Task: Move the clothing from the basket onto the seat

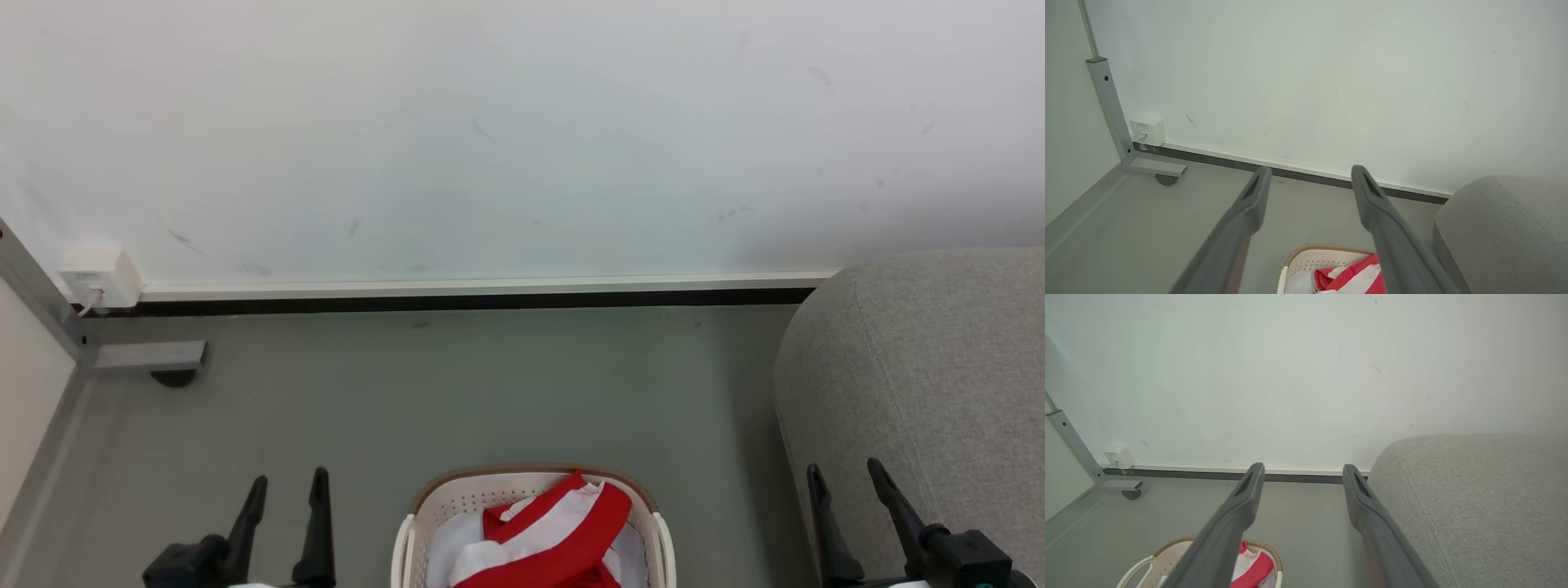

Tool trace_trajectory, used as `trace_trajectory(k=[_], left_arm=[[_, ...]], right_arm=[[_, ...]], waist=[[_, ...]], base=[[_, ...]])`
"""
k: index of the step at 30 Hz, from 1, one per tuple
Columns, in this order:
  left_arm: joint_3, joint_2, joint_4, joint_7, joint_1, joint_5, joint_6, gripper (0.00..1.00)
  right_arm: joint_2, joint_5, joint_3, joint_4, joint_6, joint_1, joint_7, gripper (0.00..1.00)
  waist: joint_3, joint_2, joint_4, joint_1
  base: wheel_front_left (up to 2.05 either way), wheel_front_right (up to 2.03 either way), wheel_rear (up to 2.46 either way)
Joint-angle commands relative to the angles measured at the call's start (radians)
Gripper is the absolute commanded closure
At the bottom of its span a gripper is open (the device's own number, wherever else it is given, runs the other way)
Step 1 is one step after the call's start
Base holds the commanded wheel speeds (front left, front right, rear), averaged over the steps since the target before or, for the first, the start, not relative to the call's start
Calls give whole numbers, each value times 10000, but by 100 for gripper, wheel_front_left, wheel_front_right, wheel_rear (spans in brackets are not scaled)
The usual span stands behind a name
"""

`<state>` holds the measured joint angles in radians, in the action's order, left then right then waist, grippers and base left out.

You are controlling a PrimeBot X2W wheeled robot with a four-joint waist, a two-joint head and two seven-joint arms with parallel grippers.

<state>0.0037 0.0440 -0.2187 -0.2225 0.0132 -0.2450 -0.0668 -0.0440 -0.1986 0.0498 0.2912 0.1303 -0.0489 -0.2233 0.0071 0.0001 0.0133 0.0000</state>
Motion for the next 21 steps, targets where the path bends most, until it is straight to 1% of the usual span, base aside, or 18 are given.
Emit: trace_trajectory(k=[1, 10, 21], left_arm=[[32, 90, 1, -113, -68, 276, -32, 0], [42, 96, -150, -279, -98, 928, -32, 0], [43, 96, -317, -428, -76, 1465, -59, 0]], right_arm=[[-88, 206, -25, 5, 6, 65, -90, 0], [-94, 792, 30, 62, 7, 112, -274, 0], [-95, 1068, 248, -25, 7, 28, -428, 0]], waist=[[5, -1, -3, 0], [48, -1, -46, 0], [273, -1, -282, 0]], base=[[0, 0, 0], [0, 0, 0], [0, 0, 0]])
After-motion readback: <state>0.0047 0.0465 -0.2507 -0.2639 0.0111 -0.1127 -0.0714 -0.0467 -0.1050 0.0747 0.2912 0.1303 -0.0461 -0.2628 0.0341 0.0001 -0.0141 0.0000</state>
